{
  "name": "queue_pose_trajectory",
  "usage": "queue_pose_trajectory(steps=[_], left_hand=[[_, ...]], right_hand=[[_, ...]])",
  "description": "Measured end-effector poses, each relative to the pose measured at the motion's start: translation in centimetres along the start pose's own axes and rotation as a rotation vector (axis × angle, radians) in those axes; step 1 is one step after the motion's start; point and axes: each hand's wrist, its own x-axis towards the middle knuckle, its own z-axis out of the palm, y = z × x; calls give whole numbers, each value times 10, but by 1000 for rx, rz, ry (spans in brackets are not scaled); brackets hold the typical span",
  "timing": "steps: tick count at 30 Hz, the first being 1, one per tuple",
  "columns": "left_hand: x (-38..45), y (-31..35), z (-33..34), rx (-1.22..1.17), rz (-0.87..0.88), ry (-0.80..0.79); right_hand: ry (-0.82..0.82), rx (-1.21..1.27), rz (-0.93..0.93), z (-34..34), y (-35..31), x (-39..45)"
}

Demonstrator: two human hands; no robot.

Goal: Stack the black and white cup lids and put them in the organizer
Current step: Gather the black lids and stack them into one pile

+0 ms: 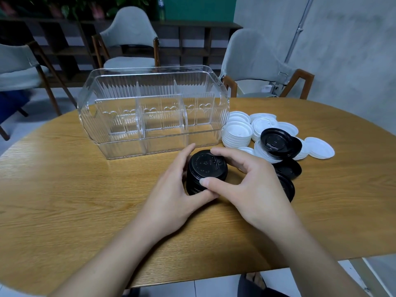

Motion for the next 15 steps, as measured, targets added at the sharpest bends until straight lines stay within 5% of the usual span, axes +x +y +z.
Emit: queue_pose_trajectory(steps=[15], left_hand=[[0, 7, -4, -19, 107, -10]], right_hand=[[-15, 69, 5, -15, 0, -7]])
